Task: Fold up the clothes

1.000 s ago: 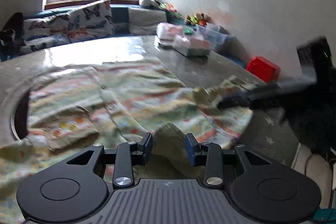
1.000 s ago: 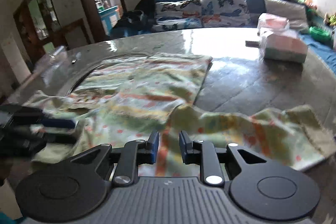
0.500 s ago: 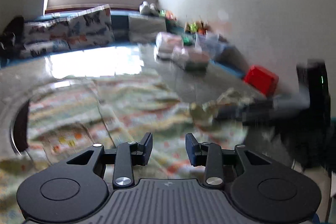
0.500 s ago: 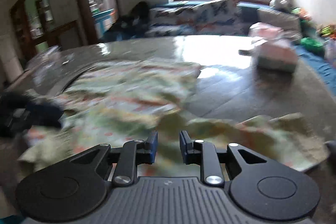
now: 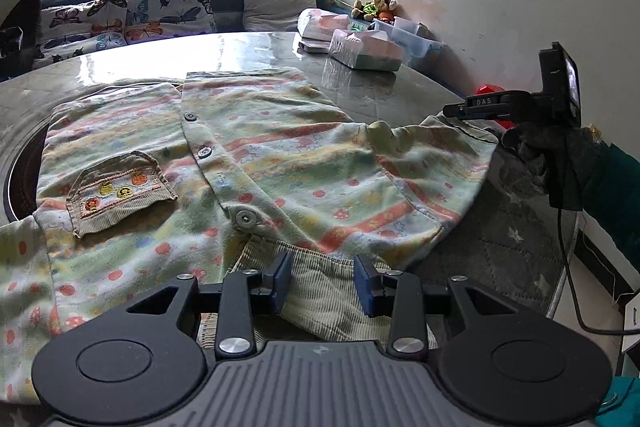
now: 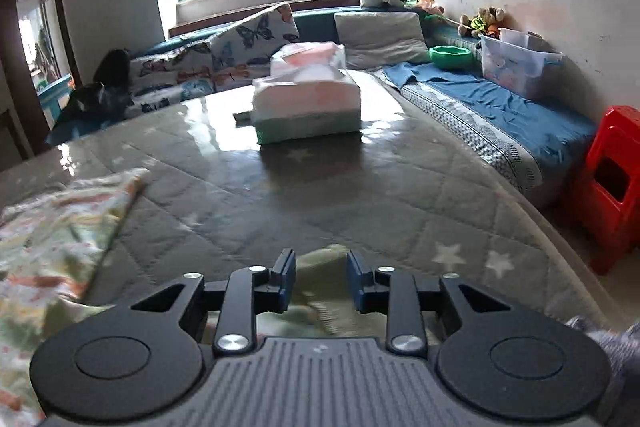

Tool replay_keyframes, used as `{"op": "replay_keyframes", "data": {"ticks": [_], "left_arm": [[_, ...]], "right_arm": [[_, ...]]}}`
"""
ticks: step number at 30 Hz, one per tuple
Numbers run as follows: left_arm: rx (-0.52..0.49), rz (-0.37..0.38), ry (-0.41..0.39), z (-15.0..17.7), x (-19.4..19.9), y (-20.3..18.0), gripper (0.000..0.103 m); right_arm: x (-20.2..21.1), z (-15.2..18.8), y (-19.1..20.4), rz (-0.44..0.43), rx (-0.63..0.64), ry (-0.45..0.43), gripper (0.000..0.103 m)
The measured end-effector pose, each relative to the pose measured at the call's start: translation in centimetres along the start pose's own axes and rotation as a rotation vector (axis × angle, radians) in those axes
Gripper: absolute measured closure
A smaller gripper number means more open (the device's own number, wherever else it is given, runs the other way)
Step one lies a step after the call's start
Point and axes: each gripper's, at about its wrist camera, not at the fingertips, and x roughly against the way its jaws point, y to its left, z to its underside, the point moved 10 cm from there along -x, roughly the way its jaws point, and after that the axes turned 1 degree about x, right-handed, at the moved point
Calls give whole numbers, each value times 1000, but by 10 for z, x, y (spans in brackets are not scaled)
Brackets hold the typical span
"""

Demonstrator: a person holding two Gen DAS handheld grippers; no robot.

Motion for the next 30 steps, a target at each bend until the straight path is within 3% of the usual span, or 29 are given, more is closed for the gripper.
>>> {"op": "replay_keyframes", "data": {"ticks": [3,6,7,10,12,17,21,30], "left_arm": [[-4,-2,1,0,0,0,64],[-6,-4,3,0,0,0,64],[-7,-5,4,0,0,0,64],[-9,-8,4,0,-1,-1,64],[-13,-11,3,1,-1,-2,64],[-19,-10,0,2,-1,-1,64],[-19,-9,2,2,-1,-1,64],[-8,0,-3,1,-1,-1,61]], "right_arm": [[-6,-1,-6,5,30,1,62],[-11,-2,-7,-8,33,2,63],[-12,-2,-6,-13,31,4,66],[-9,-3,-2,-5,34,0,91],[-6,-5,-3,23,39,-13,96],[-6,-1,-17,58,3,-26,96],[-2,-4,-23,45,-30,-40,90],[41,12,-35,63,-21,-9,84]]}}
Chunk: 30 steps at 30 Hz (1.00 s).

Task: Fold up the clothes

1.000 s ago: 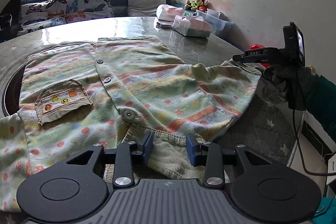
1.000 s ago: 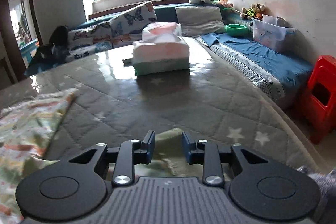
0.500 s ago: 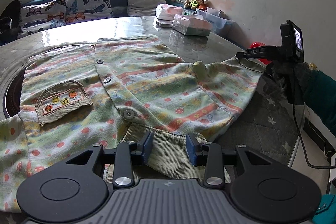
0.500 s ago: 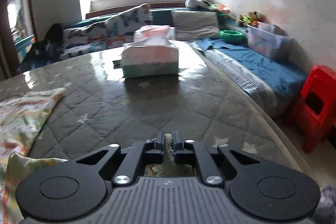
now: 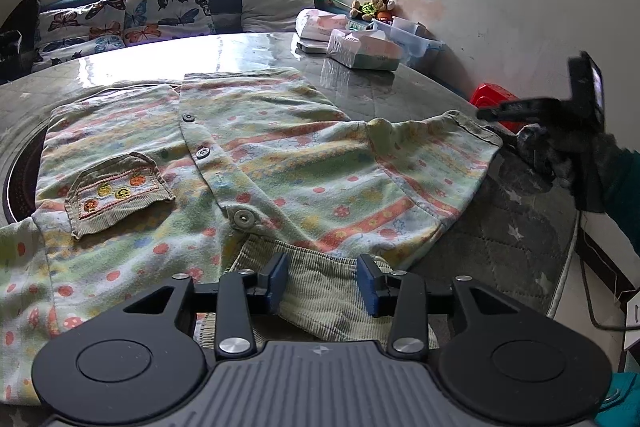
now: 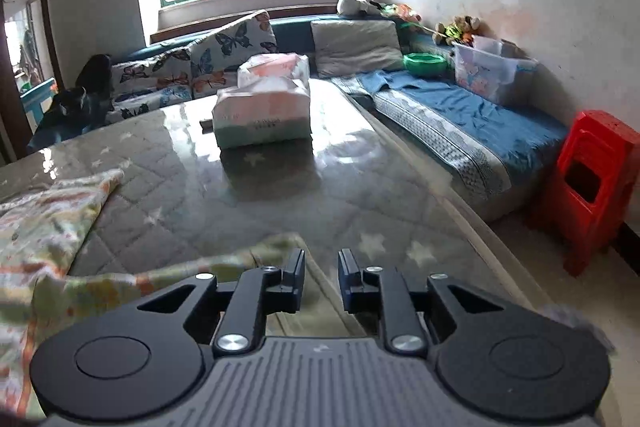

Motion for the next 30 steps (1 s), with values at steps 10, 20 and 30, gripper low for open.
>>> {"op": "replay_keyframes", "data": {"ticks": [10,20,30], "left_arm": [[0,-7,-4,0,1,-2,53],[16,-31,-33,-6,13,1,47],[45,-75,-49,-11,19,14,45]], "right_arm": [[3,26,-5,43,-4,11,62],[4,28,7,20,-24,0,90],[37,-6,40,-96,-34,-69,96]]}}
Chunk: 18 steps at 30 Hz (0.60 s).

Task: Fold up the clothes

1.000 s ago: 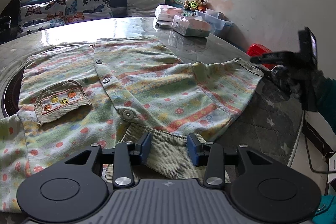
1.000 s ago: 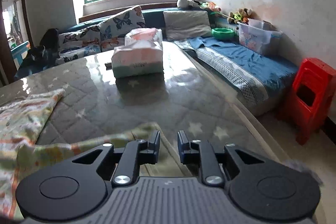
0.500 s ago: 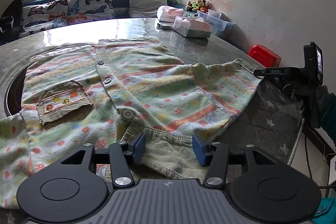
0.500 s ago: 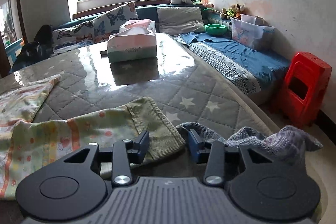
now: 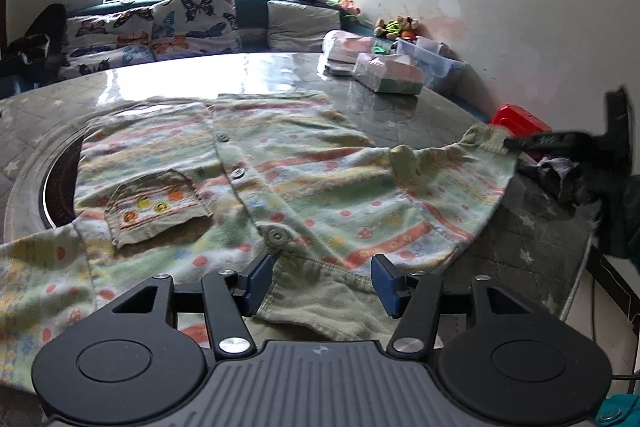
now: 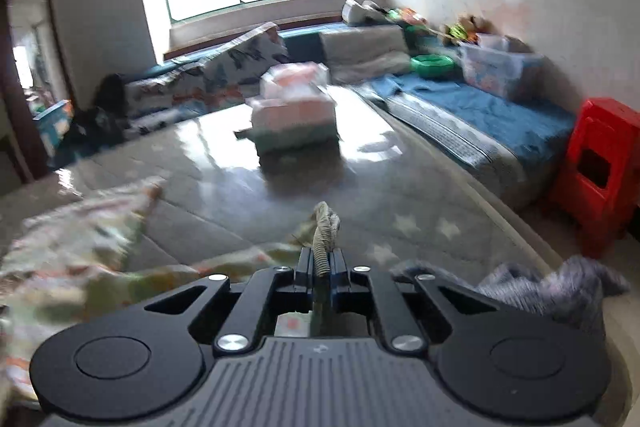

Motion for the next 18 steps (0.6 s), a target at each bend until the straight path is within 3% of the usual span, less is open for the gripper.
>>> {"op": "replay_keyframes", "data": {"ticks": [3,10,18], "left_arm": [[11,-11,6,3,-1,4,43],[28,-55,-31,3,10,17,28],[98,-120,-81,9,33,47,21]], "right_arm": [[16,-23,30,-86,30,-42,96],[51,-63,133,-318,163,-105,96],[63,-61,267,-554,378,-88,96]]}}
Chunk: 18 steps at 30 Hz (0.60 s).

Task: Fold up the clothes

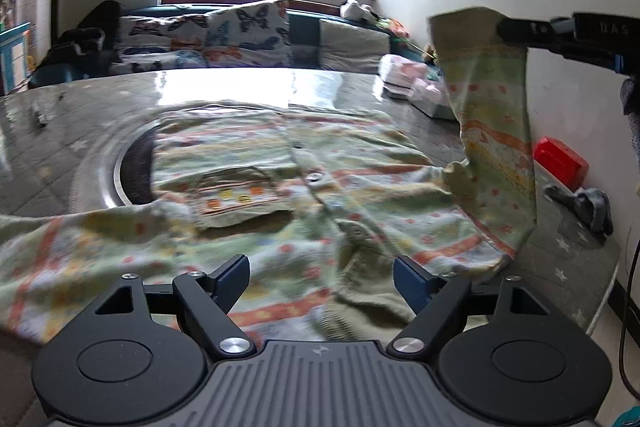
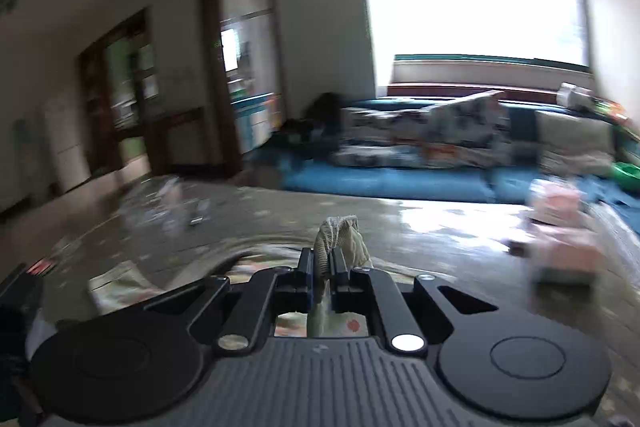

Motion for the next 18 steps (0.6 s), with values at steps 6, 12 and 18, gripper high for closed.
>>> {"op": "replay_keyframes", "data": {"ticks": [6,12,18], "left_arm": [[56,-42,-31,2,15,26,19],[102,-72,-51,2,23,46,18],[110,-89,-68,-4,26,52,18]], "right_arm": [[-39,0,74,-129,98,56,96],[-56,19,116,-209,134,110,85],[-40,24,96,-169,178,127,84]]}}
